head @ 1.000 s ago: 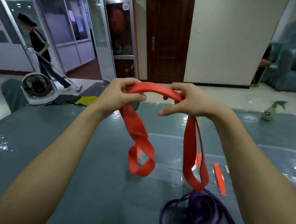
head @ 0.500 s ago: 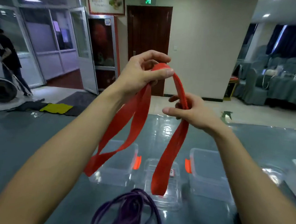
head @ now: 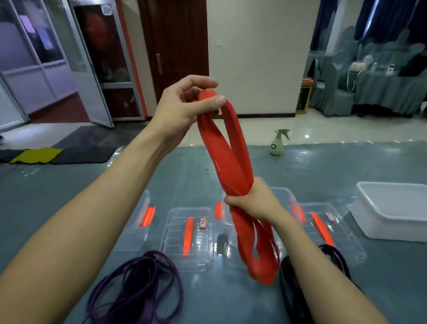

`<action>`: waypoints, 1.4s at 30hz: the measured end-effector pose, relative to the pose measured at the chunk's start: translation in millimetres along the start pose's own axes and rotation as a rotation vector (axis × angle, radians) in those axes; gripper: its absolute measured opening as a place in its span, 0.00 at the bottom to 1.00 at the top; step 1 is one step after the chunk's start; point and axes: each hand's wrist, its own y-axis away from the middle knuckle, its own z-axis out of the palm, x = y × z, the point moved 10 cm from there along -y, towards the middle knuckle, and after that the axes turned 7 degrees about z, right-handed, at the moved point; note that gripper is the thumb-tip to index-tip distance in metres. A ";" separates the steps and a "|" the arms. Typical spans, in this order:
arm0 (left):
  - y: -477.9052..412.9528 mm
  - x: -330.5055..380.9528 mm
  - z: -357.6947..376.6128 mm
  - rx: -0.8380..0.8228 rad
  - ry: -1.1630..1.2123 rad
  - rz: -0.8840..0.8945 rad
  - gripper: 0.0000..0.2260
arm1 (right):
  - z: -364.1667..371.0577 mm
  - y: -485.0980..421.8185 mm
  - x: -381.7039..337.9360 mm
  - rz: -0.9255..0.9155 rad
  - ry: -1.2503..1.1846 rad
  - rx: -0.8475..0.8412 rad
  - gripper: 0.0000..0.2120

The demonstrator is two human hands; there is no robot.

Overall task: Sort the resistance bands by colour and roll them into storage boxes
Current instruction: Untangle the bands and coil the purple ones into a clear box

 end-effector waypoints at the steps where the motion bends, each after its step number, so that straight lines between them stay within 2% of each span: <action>1: -0.6 -11.4 -9.2 0.023 0.021 -0.020 0.17 | -11.6 0.7 4.5 0.000 0.051 0.003 0.12; 5: 21.7 -78.1 -55.2 0.118 0.060 -0.134 0.23 | -58.8 5.9 29.5 0.025 0.346 0.031 0.09; 8: 66.7 -148.4 -81.3 0.103 0.043 -0.273 0.25 | -89.8 10.1 35.8 0.003 0.458 0.156 0.12; 10: 103.0 -199.5 -81.9 -0.066 -0.053 -0.413 0.21 | -99.9 13.3 35.6 0.004 0.495 0.208 0.13; 13: 166.7 -258.0 -46.5 -0.555 -0.335 -0.629 0.24 | -111.5 19.6 36.1 0.042 0.457 0.244 0.14; 15: 203.2 -274.7 -12.4 -0.834 -0.540 -0.679 0.38 | -115.9 24.3 35.1 0.064 0.445 0.230 0.18; 16: 212.5 -277.0 9.0 -0.885 -0.546 -0.684 0.48 | -114.4 25.4 36.3 0.073 0.484 0.207 0.19; 17: 213.2 -275.3 32.7 -0.859 -0.480 -0.673 0.56 | -112.1 25.7 38.5 0.084 0.534 0.177 0.19; 19: 198.0 -269.0 79.2 -0.706 -0.298 -0.581 0.59 | -110.6 26.8 45.6 0.097 0.608 0.142 0.18; 21: 185.0 -266.2 123.4 -0.629 -0.175 -0.529 0.54 | -117.6 29.7 55.5 0.092 0.621 0.148 0.17; 25: 177.1 -270.9 208.6 -0.663 -0.158 -0.492 0.37 | -161.4 33.5 85.6 0.123 0.597 0.215 0.17; 28: 181.9 -288.3 278.8 -0.678 -0.035 -0.539 0.32 | -202.8 30.8 121.4 0.187 0.561 0.239 0.18; 31: 179.2 -311.0 343.4 -0.539 0.056 -0.594 0.27 | -253.4 26.5 171.4 0.265 0.510 0.281 0.19; 33: 178.4 -327.1 388.1 -0.451 0.109 -0.641 0.27 | -289.9 26.7 212.5 0.289 0.453 0.293 0.24; 34: 179.9 -335.8 408.8 -0.400 0.138 -0.684 0.28 | -305.3 30.0 237.0 0.314 0.353 0.256 0.28; 36: 186.0 -350.2 446.1 -0.287 0.199 -0.796 0.29 | -326.7 47.7 285.8 0.340 0.009 0.129 0.40; 38: 189.1 -363.2 483.8 -0.229 0.193 -0.852 0.28 | -352.1 75.9 337.9 0.323 -0.155 0.146 0.44; 40: 189.2 -375.5 522.7 -0.191 0.158 -0.856 0.25 | -369.0 108.9 397.4 0.351 -0.075 0.185 0.43; 42: 203.4 -392.8 564.5 -0.181 0.092 -0.922 0.18 | -358.7 143.1 457.9 0.423 -0.069 0.090 0.42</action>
